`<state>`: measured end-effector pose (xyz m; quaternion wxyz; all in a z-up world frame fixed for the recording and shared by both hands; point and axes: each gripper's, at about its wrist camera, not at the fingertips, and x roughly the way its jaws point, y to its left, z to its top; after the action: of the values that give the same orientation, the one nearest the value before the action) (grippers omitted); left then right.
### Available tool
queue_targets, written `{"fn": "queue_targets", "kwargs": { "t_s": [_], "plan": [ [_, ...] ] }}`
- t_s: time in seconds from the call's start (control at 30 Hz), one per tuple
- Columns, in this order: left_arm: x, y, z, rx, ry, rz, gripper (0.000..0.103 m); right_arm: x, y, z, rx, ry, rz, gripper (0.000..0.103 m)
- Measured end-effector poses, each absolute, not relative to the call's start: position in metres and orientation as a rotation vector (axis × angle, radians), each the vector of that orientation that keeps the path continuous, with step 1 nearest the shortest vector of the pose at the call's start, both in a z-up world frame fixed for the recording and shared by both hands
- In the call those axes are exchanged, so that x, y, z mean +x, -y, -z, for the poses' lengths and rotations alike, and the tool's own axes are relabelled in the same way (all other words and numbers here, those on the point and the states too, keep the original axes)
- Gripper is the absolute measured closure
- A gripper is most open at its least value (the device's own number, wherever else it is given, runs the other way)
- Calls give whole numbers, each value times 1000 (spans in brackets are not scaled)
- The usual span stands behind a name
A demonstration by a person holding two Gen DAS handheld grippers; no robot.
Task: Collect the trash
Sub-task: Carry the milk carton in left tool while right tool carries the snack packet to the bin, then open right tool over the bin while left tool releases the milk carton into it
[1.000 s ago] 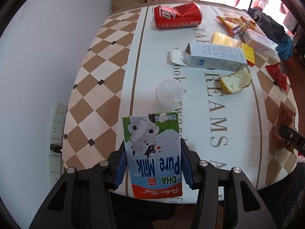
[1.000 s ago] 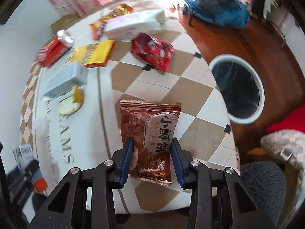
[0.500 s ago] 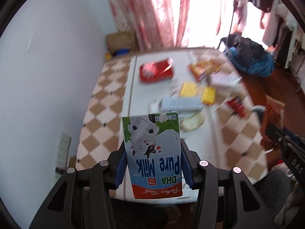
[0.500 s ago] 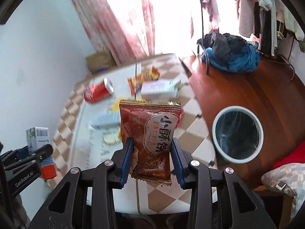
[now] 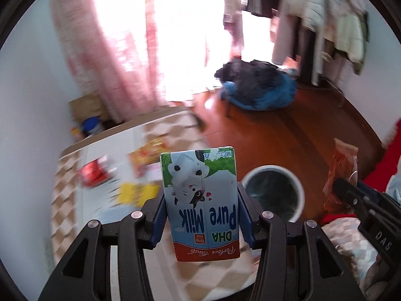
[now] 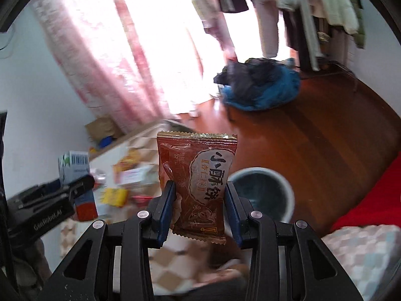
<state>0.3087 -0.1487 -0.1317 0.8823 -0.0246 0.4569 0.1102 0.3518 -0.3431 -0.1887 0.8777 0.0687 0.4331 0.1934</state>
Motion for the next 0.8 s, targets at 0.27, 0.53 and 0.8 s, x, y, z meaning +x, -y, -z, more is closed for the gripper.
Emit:
{"fn": "queue_targets", "kwargs": {
  "t_s": [0.27,0.53,0.8],
  "plan": [
    [399,232,215,22,-1056,-85,57,415,420,285,147,-1055,-279,62],
    [458,259,307,35,-1222,0,56,461,443,397,191,-1238,-237,62],
    [483,248,367,-114,-1397,29,47,482,439,471,230,-1366,-273,62]
  ]
}}
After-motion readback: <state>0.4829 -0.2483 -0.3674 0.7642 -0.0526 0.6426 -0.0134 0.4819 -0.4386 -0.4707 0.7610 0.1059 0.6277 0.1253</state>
